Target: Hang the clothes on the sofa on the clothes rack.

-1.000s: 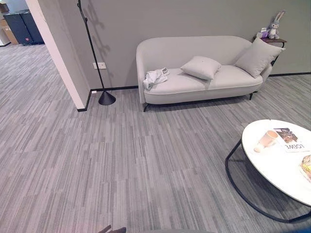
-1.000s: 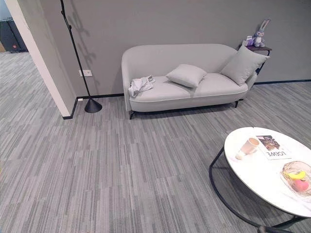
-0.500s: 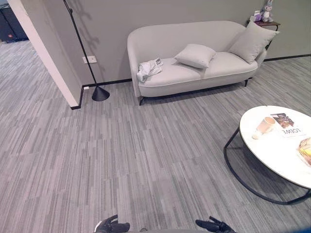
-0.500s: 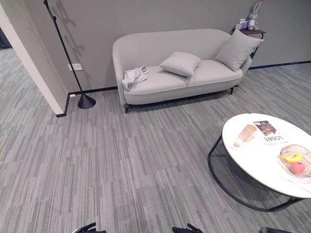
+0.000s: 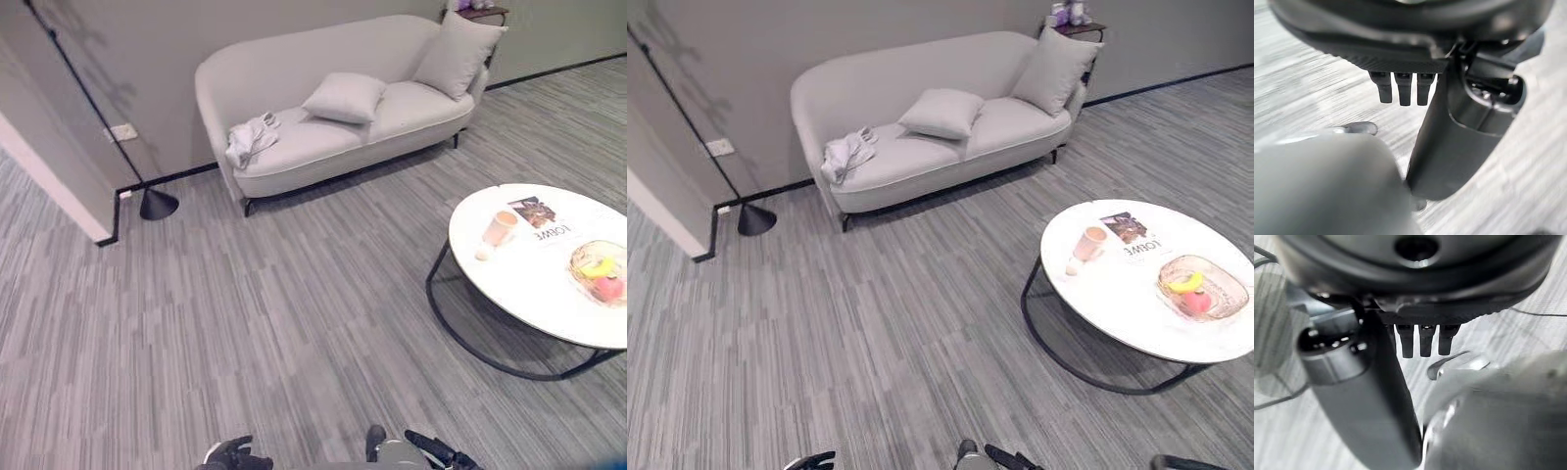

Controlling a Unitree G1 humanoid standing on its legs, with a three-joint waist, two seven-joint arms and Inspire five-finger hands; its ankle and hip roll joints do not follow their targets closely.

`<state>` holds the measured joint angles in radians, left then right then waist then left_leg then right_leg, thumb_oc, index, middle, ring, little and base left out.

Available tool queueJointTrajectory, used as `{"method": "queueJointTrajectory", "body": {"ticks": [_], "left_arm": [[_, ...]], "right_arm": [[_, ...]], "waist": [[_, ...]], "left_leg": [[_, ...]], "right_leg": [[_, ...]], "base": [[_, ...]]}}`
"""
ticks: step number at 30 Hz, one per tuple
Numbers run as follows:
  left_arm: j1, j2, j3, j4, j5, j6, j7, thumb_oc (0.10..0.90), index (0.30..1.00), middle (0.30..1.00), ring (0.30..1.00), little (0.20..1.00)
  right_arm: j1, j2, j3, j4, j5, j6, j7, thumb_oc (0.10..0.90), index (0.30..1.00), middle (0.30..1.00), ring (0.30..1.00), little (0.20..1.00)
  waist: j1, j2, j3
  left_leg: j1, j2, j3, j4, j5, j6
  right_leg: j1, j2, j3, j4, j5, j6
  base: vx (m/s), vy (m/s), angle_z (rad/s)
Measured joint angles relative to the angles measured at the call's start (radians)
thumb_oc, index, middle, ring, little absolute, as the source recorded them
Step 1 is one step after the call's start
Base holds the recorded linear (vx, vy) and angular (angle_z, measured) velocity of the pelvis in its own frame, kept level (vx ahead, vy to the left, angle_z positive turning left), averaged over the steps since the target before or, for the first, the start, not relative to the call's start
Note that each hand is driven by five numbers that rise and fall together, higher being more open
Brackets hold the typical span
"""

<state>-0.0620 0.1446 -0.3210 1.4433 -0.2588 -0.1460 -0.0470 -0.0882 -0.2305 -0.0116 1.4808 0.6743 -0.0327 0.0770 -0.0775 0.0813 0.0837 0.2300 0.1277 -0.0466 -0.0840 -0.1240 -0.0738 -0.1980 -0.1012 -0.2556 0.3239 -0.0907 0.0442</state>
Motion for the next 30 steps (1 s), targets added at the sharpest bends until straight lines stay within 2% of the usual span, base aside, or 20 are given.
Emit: {"method": "queueJointTrajectory", "body": {"ticks": [2, 5, 6, 7, 9, 14, 15, 16, 17, 18, 19, 20, 21, 22, 23, 26, 27, 28, 29, 30], "left_arm": [[-0.004, -0.006, 0.000, 0.019, -0.001, 0.000, -0.010, 0.800, 0.900, 0.900, 0.900, 0.900], [-0.007, -0.012, 0.007, 0.017, -0.007, -0.001, -0.015, 0.800, 0.900, 0.900, 0.900, 0.900], [-0.007, -0.012, 0.007, 0.017, -0.007, -0.001, -0.015, 0.800, 0.900, 0.900, 0.900, 0.900], [-0.022, -0.005, 0.022, 0.017, -0.018, 0.019, -0.014, 0.800, 0.900, 0.900, 0.900, 0.900], [-0.024, 0.003, 0.027, 0.018, -0.040, 0.017, -0.012, 0.800, 0.900, 0.900, 0.900, 0.900], [-0.024, -0.004, 0.021, 0.016, -0.045, 0.019, -0.009, 0.800, 0.900, 0.900, 0.900, 0.900], [-0.026, -0.014, 0.023, -0.014, -0.050, 0.026, -0.001, 0.800, 0.900, 0.900, 0.900, 0.900], [-0.035, 0.006, 0.044, -0.043, -0.050, 0.022, 0.007, 0.800, 0.900, 0.900, 0.900, 0.900], [-0.068, 0.019, 0.062, -0.042, -0.051, -0.005, -0.001, 0.800, 0.900, 0.900, 0.900, 0.900], [-0.105, 0.039, 0.127, -0.103, -0.125, -0.037, -0.006, 0.800, 0.900, 0.900, 0.900, 0.900], [-0.111, 0.052, 0.142, -0.105, -0.128, -0.039, -0.004, 0.800, 0.900, 0.900, 0.900, 0.900], [-0.071, 0.068, 0.152, -0.082, -0.142, -0.028, 0.011, 0.800, 0.900, 0.900, 0.900, 0.900], [-0.062, 0.083, 0.150, -0.043, -0.138, -0.021, 0.005, 0.800, 0.900, 0.900, 0.900, 0.900], [-0.043, 0.093, 0.205, -0.011, -0.144, -0.007, 0.013, 0.800, 0.900, 0.900, 0.900, 0.900], [-0.009, 0.103, 0.233, 0.027, -0.167, 0.002, 0.026, 0.800, 0.900, 0.900, 0.900, 0.900], [0.072, 0.106, 0.279, 0.054, -0.173, 0.042, 0.029, 0.800, 0.900, 0.900, 0.900, 0.900], [0.103, 0.100, 0.331, 0.072, -0.175, 0.051, 0.023, 0.800, 0.900, 0.900, 0.900, 0.900], [0.161, 0.081, 0.333, 0.088, -0.176, 0.068, 0.028, 0.800, 0.900, 0.900, 0.900, 0.900], [0.164, 0.071, 0.327, 0.095, -0.175, 0.071, 0.029, 0.800, 0.900, 0.900, 0.900, 0.900], [0.156, 0.052, 0.338, 0.097, -0.174, 0.059, 0.027, 0.800, 0.900, 0.900, 0.900, 0.900]], "right_arm": [[-0.009, -0.003, 0.001, -0.001, -0.001, 0.006, 0.001, 0.800, 0.900, 0.900, 0.900, 0.900], [-0.021, -0.025, 0.004, 0.014, -0.007, 0.014, -0.006, 0.800, 0.900, 0.900, 0.900, 0.900], [-0.021, -0.025, 0.004, 0.014, -0.007, 0.014, -0.006, 0.800, 0.900, 0.900, 0.900, 0.900], [-0.015, -0.031, 0.062, 0.011, -0.062, 0.024, -0.026, 0.800, 0.900, 0.900, 0.900, 0.900], [0.012, -0.033, 0.105, 0.015, -0.100, 0.024, -0.039, 0.800, 0.900, 0.900, 0.900, 0.900], [0.012, -0.034, 0.142, 0.015, -0.117, 0.013, -0.044, 0.800, 0.900, 0.900, 0.900, 0.900], [-0.003, -0.031, 0.145, -0.008, -0.121, 0.013, -0.050, 0.800, 0.900, 0.900, 0.900, 0.900], [-0.016, -0.016, 0.211, -0.003, -0.129, 0.018, -0.057, 0.800, 0.900, 0.900, 0.900, 0.900], [-0.039, -0.005, 0.254, 0.008, -0.179, 0.035, -0.066, 0.800, 0.900, 0.900, 0.900, 0.900], [-0.121, -0.006, 0.328, 0.005, -0.320, 0.068, -0.081, 0.800, 0.900, 0.900, 0.900, 0.900], [-0.140, -0.014, 0.346, 0.001, -0.342, 0.051, -0.081, 0.800, 0.900, 0.900, 0.900, 0.900], [-0.181, -0.016, 0.382, -0.045, -0.353, 0.000, -0.089, 0.800, 0.900, 0.900, 0.900, 0.900], [-0.182, -0.019, 0.435, -0.078, -0.355, -0.013, -0.094, 0.800, 0.900, 0.900, 0.900, 0.900], [-0.204, -0.007, 0.434, -0.081, -0.358, -0.009, -0.080, 0.800, 0.900, 0.900, 0.900, 0.900], [-0.211, 0.025, 0.419, -0.081, -0.356, -0.020, -0.077, 0.800, 0.900, 0.900, 0.900, 0.900], [-0.207, 0.091, 0.412, -0.083, -0.357, -0.027, -0.055, 0.800, 0.900, 0.900, 0.900, 0.900], [-0.171, 0.118, 0.404, -0.074, -0.357, -0.018, -0.052, 0.800, 0.900, 0.900, 0.900, 0.900], [-0.118, 0.141, 0.404, -0.063, -0.366, -0.012, -0.037, 0.800, 0.900, 0.900, 0.900, 0.900], [-0.085, 0.150, 0.404, -0.040, -0.383, -0.007, -0.037, 0.800, 0.900, 0.900, 0.900, 0.900], [-0.031, 0.160, 0.377, -0.011, -0.398, -0.002, -0.037, 0.800, 0.900, 0.900, 0.900, 0.900]], "waist": [[-0.016, 0.002, -0.014], [0.005, 0.023, -0.021], [0.005, 0.023, -0.021], [0.032, 0.008, -0.023], [0.052, -0.006, -0.031], [0.041, -0.001, -0.039], [0.050, -0.012, -0.034], [0.082, -0.036, -0.018], [0.131, -0.073, 0.008], [0.267, -0.126, 0.076], [0.281, -0.139, 0.077], [0.306, -0.113, 0.072], [0.304, -0.110, 0.050], [0.329, -0.092, 0.055], [0.359, -0.078, 0.041], [0.416, -0.102, 0.035], [0.424, -0.121, 0.032], [0.423, -0.114, 0.006], [0.400, -0.123, 0.003], [0.388, -0.143, -0.011]], "left_leg": [[-0.003, 0.015, -0.009, 0.001, -0.023, -0.002], [-0.017, 0.047, -0.038, 0.020, -0.013, -0.010], [-0.017, 0.047, -0.038, 0.020, -0.013, -0.010], [-0.086, 0.050, -0.065, 0.175, -0.005, -0.045], [-0.124, 0.055, -0.076, 0.277, 0.000, -0.056], [-0.134, 0.059, -0.084, 0.334, 0.022, -0.077], [-0.173, 0.046, -0.095, 0.396, 0.031, -0.086], [-0.270, 0.028, -0.076, 0.576, 0.019, -0.106], [-0.372, 0.000, -0.048, 0.759, 0.055, -0.140], [-0.483, -0.096, -0.039, 0.653, -0.051, -0.035], [-0.508, -0.120, -0.012, 0.504, -0.021, -0.001], [-0.559, -0.154, 0.020, 0.375, 0.081, 0.010], [-0.574, -0.163, 0.027, 0.275, 0.135, 0.001], [-0.564, -0.159, 0.038, 0.112, 0.186, -0.010], [-0.614, -0.159, 0.042, 0.066, 0.210, -0.035], [-0.703, -0.171, 0.042, 0.156, 0.215, -0.013], [-0.700, -0.191, 0.043, 0.243, 0.205, 0.052], [-0.631, -0.211, 0.044, 0.272, 0.212, 0.089], [-0.611, -0.247, 0.053, 0.274, 0.279, 0.135], [-0.552, -0.287, 0.055, 0.226, 0.277, 0.143]], "right_leg": [[-0.036, 0.001, -0.013, 0.066, -0.058, -0.021], [-0.038, 0.024, -0.034, 0.089, -0.102, -0.039], [-0.038, 0.024, -0.034, 0.089, -0.102, -0.039], [0.040, 0.044, -0.060, -0.023, -0.077, -0.058], [0.105, 0.064, -0.077, -0.117, -0.048, -0.074], [0.135, 0.071, -0.081, -0.109, -0.051, -0.101], [0.126, 0.079, -0.091, -0.081, -0.074, -0.098], [0.127, 0.087, -0.087, -0.067, -0.127, -0.138], [0.155, 0.081, -0.061, -0.106, -0.148, -0.150], [0.229, 0.075, -0.036, -0.199, -0.103, -0.144], [0.259, 0.075, -0.045, -0.255, -0.076, -0.128], [0.325, 0.101, -0.059, -0.302, -0.076, -0.131], [0.397, 0.131, -0.076, -0.377, -0.071, -0.123], [0.441, 0.153, -0.068, -0.407, -0.059, -0.118], [0.465, 0.172, -0.034, -0.422, -0.075, -0.123], [0.489, 0.150, 0.020, -0.422, -0.114, -0.115], [0.516, 0.122, 0.044, -0.421, -0.139, -0.091], [0.579, 0.111, 0.062, -0.410, -0.178, -0.078], [0.601, 0.082, 0.051, -0.373, -0.196, -0.048], [0.562, 0.035, 0.044, -0.214, -0.203, -0.032]], "base": [[0.26, -0.112, 0.14], [0.51, -0.233, 0.10], [0.37, -0.186, 0.17], [0.27, -0.130, 0.16], [0.06, -0.032, 0.18], [0.24, -0.132, 0.08], [1.00, -0.449, 0.21], [0.79, -0.239, 0.22], [0.44, 0.022, -0.19], [0.30, 0.018, -0.25], [0.56, 0.066, -0.41], [0.54, 0.070, 0.01], [0.87, 0.106, -0.36], [0.48, 0.051, -0.50], [0.51, 0.080, -0.78], [0.60, 0.182, -0.82], [0.58, 0.240, -0.58], [0.58, 0.244, -0.04], [0.75, 0.421, 0.61], [0.33, 0.250, 0.84]]}}
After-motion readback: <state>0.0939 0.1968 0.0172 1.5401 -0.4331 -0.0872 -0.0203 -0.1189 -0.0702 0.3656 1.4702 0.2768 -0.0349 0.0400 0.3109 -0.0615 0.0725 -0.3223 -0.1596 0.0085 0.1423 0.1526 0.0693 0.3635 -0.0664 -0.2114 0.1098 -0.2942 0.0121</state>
